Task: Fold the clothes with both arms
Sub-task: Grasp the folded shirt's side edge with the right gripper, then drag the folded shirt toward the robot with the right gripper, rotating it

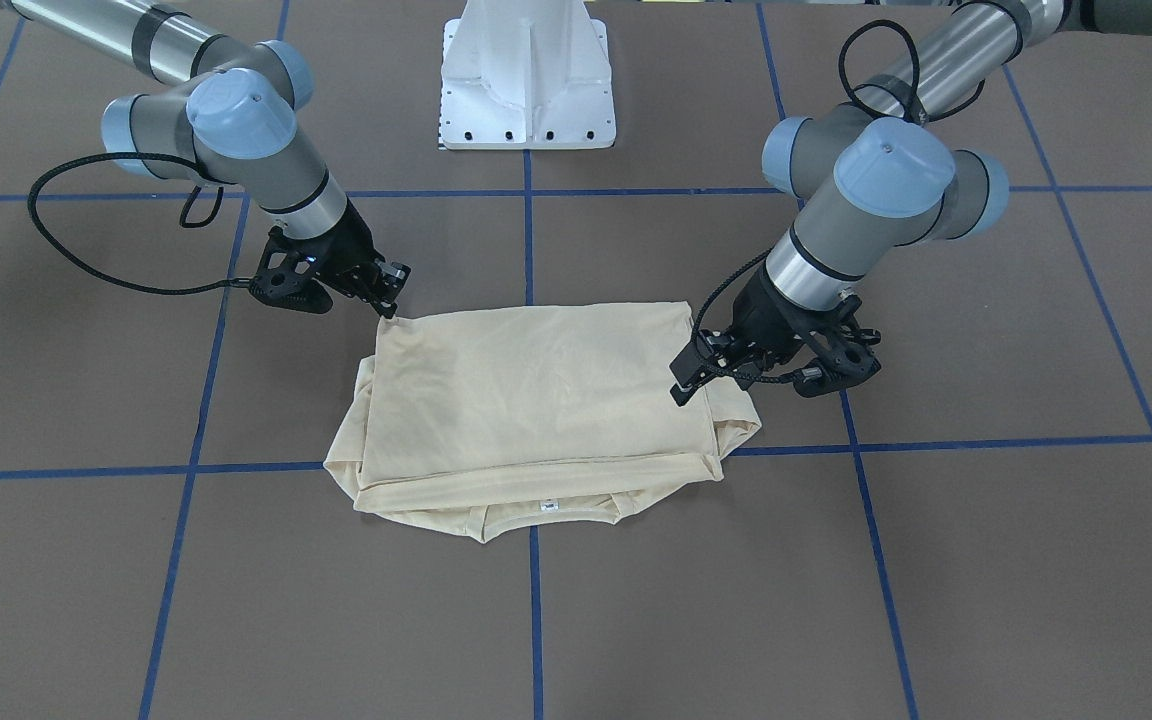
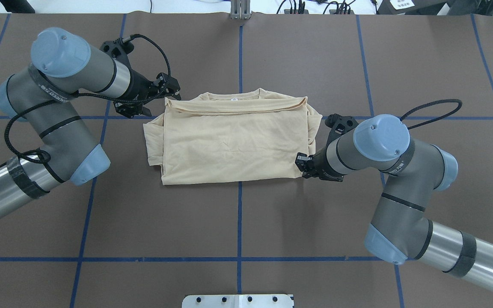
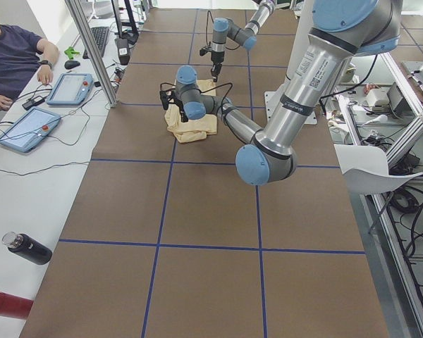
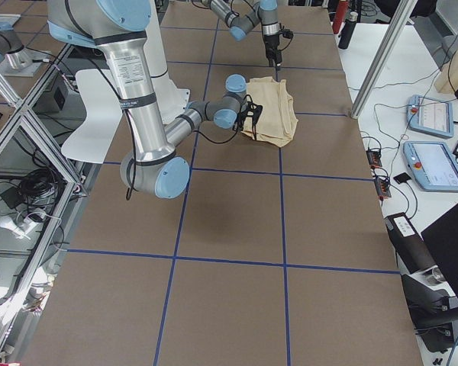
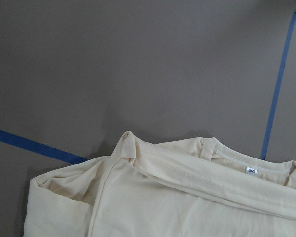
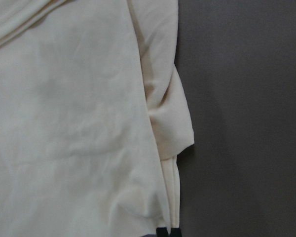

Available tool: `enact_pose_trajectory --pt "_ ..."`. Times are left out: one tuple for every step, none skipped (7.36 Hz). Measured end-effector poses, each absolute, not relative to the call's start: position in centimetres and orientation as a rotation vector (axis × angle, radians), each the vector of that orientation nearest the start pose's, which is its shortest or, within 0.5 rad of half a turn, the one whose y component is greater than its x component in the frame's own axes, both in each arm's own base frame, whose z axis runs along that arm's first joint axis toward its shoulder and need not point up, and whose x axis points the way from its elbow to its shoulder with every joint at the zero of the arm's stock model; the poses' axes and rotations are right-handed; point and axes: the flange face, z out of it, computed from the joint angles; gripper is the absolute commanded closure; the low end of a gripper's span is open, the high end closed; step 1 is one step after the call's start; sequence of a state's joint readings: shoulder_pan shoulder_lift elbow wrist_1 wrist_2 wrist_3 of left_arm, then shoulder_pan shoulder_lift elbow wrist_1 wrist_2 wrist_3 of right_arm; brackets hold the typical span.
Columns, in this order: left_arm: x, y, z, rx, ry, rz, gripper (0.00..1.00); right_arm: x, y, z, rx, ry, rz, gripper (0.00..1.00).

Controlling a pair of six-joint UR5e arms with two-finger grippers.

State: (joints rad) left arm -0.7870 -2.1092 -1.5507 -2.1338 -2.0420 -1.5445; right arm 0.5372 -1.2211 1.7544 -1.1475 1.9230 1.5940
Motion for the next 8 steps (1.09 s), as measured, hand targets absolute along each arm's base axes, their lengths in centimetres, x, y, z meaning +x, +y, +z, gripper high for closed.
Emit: enact_pose_trajectory --pt "42.0 -54.6 28.6 0.031 1.149 -0.421 0.01 -48.3 -39.1 33.4 -0.083 -1.005 0.330 1.00" --pt "42.0 -54.6 28.5 0.032 1.151 -0.421 0.01 -48.7 -37.4 33.5 -0.101 -1.006 0.304 1.00" --pt "42.0 -54.6 28.4 0.033 1.152 -0.420 0.01 -48.5 -35.0 34.1 -0.124 -1.001 0.273 1.00" --pt "41.9 -54.6 28.5 0.032 1.151 -0.420 0.01 -47.4 -32.3 34.9 -0.146 -0.992 0.243 1.00" --pt "41.9 -54.5 28.8 0.031 1.148 -0.421 0.01 -45.7 -29.4 35.9 -0.169 -0.977 0.212 1.00" --pt "41.8 -54.4 29.2 0.029 1.144 -0.422 0.01 -44.2 -26.6 37.0 -0.193 -0.957 0.180 1.00" --pt "41.8 -54.4 29.4 0.028 1.142 -0.423 0.01 -43.4 -23.8 37.9 -0.229 -0.934 0.144 1.00" --pt "41.8 -54.3 29.4 0.028 1.141 -0.423 0.01 -43.3 -21.2 38.3 -0.286 -0.915 0.111 1.00"
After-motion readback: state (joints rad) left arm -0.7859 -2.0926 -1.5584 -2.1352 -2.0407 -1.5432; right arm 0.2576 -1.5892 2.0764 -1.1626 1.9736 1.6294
